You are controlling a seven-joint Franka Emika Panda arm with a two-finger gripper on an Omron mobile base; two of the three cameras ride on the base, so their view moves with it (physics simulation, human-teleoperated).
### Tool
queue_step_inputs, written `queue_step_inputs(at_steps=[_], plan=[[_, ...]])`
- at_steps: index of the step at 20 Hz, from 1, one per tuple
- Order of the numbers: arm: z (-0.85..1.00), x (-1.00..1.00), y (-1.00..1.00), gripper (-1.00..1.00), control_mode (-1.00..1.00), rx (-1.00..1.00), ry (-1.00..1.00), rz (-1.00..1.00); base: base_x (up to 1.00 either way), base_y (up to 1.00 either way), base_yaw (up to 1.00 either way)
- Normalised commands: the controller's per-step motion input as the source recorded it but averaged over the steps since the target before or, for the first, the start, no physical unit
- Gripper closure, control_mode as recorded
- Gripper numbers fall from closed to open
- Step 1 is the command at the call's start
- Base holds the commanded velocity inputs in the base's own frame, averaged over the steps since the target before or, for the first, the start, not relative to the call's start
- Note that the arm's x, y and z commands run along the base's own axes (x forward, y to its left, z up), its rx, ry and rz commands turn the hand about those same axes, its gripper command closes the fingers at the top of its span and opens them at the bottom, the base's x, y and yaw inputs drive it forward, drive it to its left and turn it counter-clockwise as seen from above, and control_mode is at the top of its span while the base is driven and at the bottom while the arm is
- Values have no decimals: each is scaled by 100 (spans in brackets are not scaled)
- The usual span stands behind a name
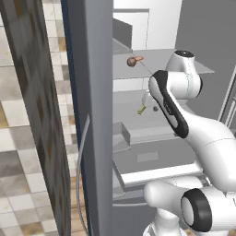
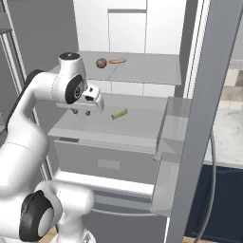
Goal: Pick the egg and butter from the fridge and place them by the bowl for mixing.
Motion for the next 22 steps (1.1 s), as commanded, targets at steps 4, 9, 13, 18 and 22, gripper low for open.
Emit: queue_step_inputs(at_steps=[4, 9, 13, 18, 22], plan=[[-2, 0, 0, -100, -100, 0, -15, -7, 0, 0, 0], [51, -10, 1, -100, -100, 0, -17, -10, 0, 0, 0], [89, -23, 0, -100, -100, 0, -16, 0, 0, 0, 0], [88, -7, 0, -100, -100, 0, -13, 3, 0, 0, 0], [22, -1, 0, -100, -100, -1, -33, 7, 0, 0, 0]])
